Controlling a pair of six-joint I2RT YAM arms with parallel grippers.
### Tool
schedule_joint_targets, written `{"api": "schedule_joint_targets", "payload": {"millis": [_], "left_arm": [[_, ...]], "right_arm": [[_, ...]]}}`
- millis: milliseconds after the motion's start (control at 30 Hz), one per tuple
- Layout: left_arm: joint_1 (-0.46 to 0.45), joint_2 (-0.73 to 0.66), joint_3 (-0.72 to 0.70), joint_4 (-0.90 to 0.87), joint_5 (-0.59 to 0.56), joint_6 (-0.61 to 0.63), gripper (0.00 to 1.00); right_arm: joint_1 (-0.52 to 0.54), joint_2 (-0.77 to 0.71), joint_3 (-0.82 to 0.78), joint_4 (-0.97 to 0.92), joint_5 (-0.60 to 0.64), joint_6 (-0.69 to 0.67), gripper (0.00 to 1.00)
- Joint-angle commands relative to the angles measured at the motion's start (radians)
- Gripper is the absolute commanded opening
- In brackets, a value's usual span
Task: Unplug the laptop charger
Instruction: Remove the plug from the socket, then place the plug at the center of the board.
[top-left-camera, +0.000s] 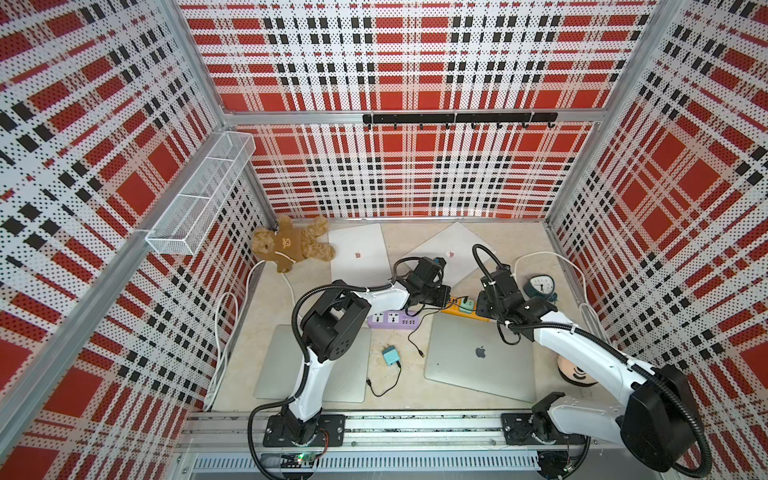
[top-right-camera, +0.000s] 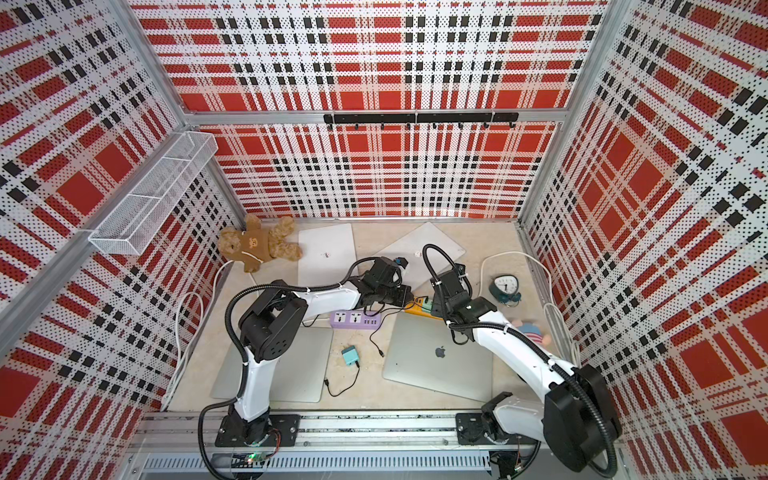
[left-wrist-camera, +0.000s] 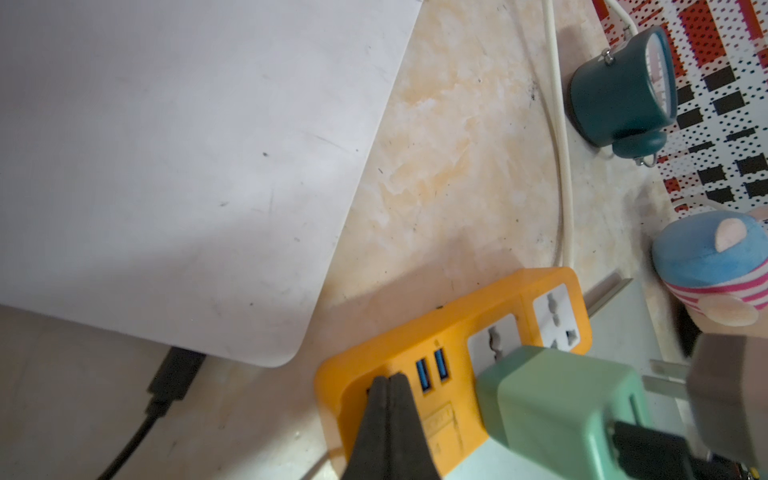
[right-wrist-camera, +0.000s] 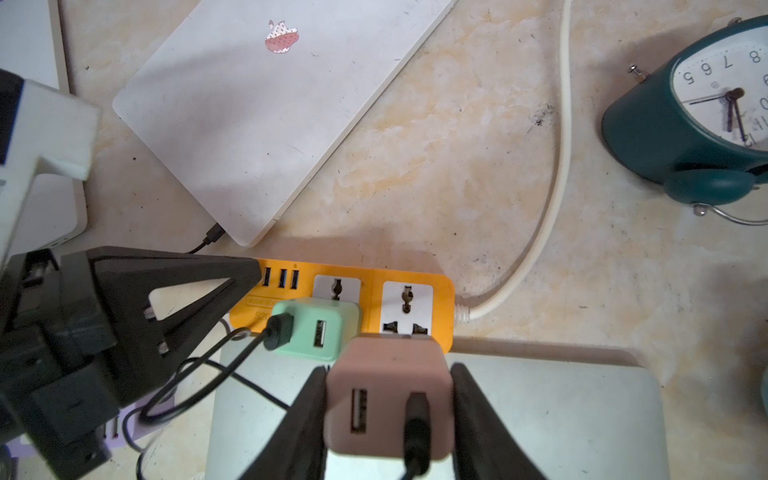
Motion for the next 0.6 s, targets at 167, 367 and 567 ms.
{"api": "schedule_joint_targets", "payload": {"millis": [167,367,567], "left_arm": [[-0.011,-0.05,0.005,-0.043,-0.019,-0.006,0.0],[-0.003,-0.078,0.007,-0.044,-0.011,-0.008,0.0],[0.005,-0.105,0.003,-0.044,-0.016,-0.009,0.0]], "right_arm": [[0.03,-0.036,0.016,-0.03,0.038,0.004,0.2],[0.043,-0.061,0.017,-0.055,0.046,0.012,0.2],[0.05,-0.085,-0.017,-0.052,0.016,0.036,0.2]]}}
